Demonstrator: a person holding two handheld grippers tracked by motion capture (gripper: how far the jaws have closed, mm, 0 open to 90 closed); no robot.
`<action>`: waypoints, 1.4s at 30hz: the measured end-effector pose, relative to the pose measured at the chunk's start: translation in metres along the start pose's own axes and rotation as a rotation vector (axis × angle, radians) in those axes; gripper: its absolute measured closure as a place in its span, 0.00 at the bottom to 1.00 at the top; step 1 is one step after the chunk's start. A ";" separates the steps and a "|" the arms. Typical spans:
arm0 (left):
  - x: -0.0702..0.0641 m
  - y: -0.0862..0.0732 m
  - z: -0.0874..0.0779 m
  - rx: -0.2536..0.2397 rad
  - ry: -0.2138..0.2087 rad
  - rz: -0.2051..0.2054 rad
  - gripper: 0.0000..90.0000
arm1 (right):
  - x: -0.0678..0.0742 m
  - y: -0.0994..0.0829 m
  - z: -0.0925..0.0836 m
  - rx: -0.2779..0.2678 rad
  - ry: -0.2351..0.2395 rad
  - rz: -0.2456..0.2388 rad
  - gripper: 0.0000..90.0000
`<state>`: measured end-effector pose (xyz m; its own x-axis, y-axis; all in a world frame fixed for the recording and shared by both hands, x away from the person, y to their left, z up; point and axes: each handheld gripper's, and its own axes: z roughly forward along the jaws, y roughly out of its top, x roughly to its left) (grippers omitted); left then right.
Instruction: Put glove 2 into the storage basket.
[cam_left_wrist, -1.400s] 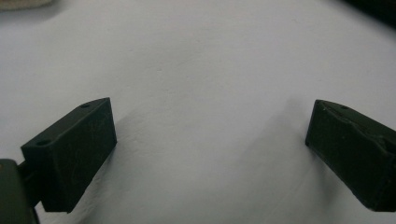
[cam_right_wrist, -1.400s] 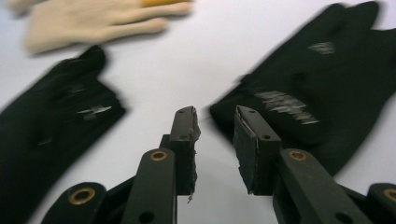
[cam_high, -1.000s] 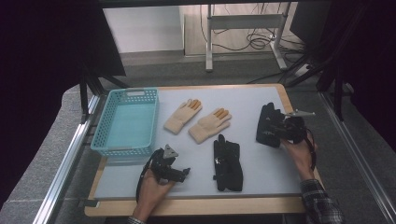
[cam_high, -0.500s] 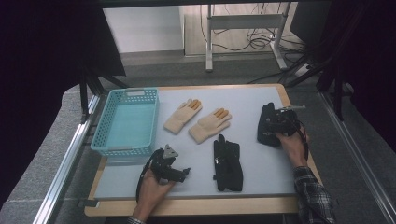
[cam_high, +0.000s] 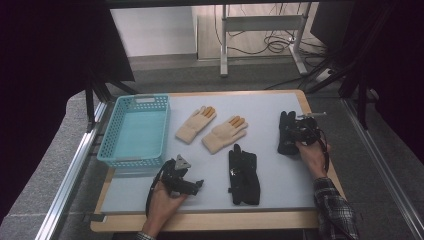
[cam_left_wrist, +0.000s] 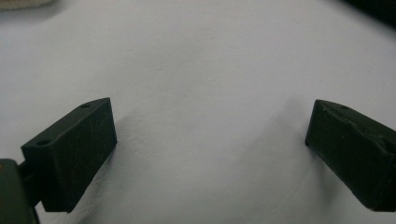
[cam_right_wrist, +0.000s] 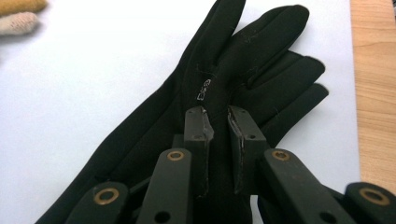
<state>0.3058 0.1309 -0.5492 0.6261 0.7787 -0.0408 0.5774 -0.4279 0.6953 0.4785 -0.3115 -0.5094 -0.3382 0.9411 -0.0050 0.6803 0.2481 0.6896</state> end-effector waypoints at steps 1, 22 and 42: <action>0.000 0.000 0.000 0.000 0.000 0.000 0.02 | 0.000 0.000 -0.002 -0.006 0.002 -0.001 0.87; 0.000 0.000 0.000 0.000 0.001 0.000 0.02 | 0.036 0.000 -0.070 -0.136 0.098 -0.034 0.86; 0.000 0.000 0.000 -0.002 0.002 0.000 0.03 | 0.115 -0.016 -0.122 -0.197 0.316 -0.098 0.86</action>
<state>0.3058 0.1309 -0.5492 0.6254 0.7793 -0.0392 0.5764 -0.4274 0.6965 0.3496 -0.2349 -0.4328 -0.6001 0.7903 0.1240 0.5071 0.2559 0.8230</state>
